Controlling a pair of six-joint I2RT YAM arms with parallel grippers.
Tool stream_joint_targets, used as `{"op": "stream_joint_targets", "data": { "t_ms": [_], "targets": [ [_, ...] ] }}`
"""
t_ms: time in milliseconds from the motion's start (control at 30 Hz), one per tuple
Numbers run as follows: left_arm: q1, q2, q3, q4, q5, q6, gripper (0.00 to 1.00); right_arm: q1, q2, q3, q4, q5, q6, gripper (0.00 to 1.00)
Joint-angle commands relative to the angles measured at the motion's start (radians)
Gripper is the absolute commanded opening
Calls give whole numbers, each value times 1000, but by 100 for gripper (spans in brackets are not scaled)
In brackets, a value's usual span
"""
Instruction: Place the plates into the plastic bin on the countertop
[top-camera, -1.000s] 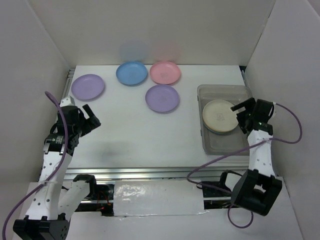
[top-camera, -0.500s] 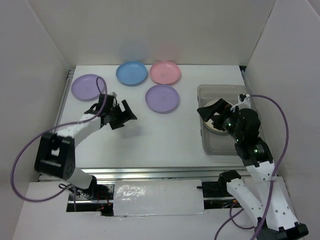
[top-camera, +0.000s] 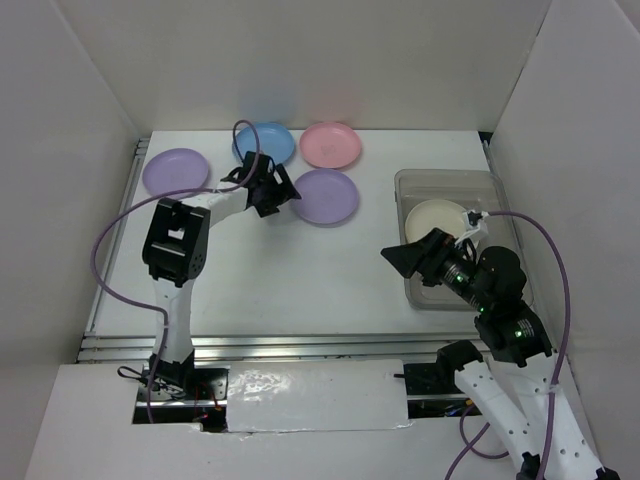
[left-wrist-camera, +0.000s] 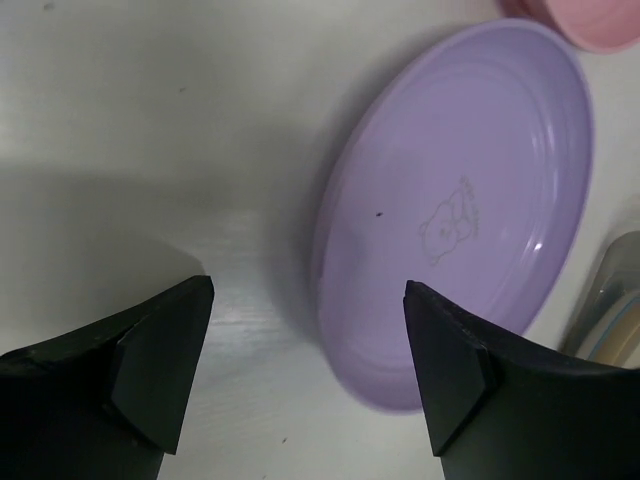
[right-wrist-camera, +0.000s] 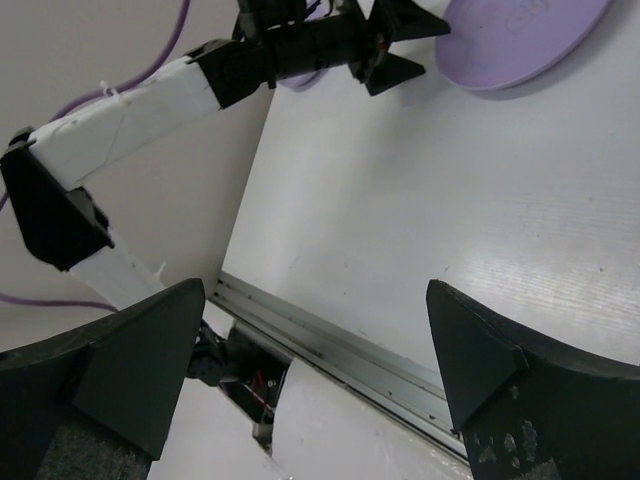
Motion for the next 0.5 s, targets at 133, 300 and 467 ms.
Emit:
{"op": "stream_joint_targets", "data": {
  "t_ms": [133, 300, 467],
  "targets": [
    [-44, 105, 122, -134, -99, -15, 70, 9, -20, 2, 13, -48, -16, 100],
    [-55, 77, 93, -148, -207, -24, 32, 6, -41, 2, 14, -43, -12, 100],
    [-69, 74, 137, -226, -233, 28, 0, 5, -43, 2, 8, -37, -15, 100]
  ]
}}
